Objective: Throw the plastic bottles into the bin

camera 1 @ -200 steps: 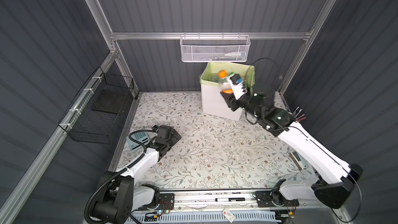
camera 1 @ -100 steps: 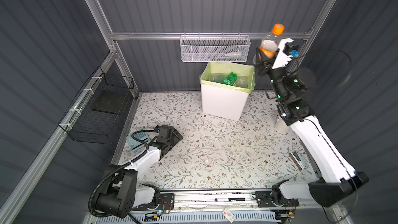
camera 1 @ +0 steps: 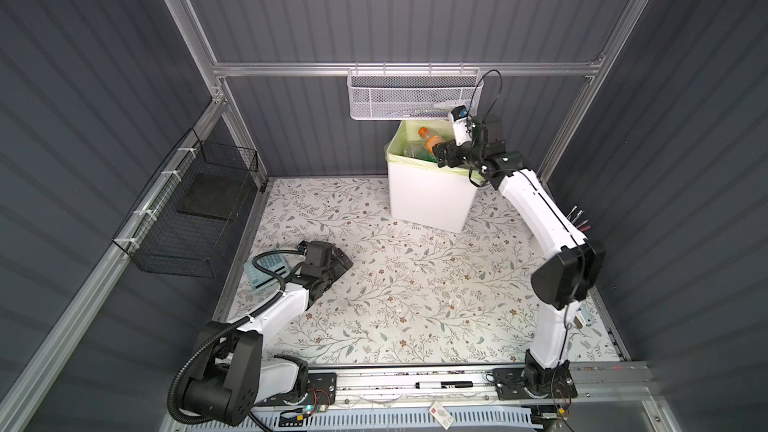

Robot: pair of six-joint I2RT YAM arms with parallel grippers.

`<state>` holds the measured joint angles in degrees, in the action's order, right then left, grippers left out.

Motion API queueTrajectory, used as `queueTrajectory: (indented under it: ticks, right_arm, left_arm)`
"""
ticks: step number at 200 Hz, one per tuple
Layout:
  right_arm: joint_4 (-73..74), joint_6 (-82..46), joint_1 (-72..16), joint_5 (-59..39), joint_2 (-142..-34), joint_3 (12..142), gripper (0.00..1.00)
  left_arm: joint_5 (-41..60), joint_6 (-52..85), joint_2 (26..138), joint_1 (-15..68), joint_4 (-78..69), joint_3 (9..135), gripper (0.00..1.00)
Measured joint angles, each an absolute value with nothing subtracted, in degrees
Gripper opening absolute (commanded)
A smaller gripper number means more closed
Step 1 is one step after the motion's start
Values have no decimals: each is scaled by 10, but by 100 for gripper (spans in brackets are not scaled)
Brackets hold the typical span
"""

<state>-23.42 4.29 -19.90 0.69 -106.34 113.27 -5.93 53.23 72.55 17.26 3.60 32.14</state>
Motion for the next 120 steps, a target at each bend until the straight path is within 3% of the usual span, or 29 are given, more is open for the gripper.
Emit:
queueTrajectory:
  ticks: [29,72,120]
  right_arm:
    - [-161,41,-194,26,-945,1055,99]
    - [-85,47,-176,55,-856,945,99]
    - [-40,47,-127,77,-773,683,99]
  left_arm:
    - [-59,532,731,173,36,321,100]
    - [-59,532,736,173,36,321,100]
    - [-83,519,733,172,43,322,100]
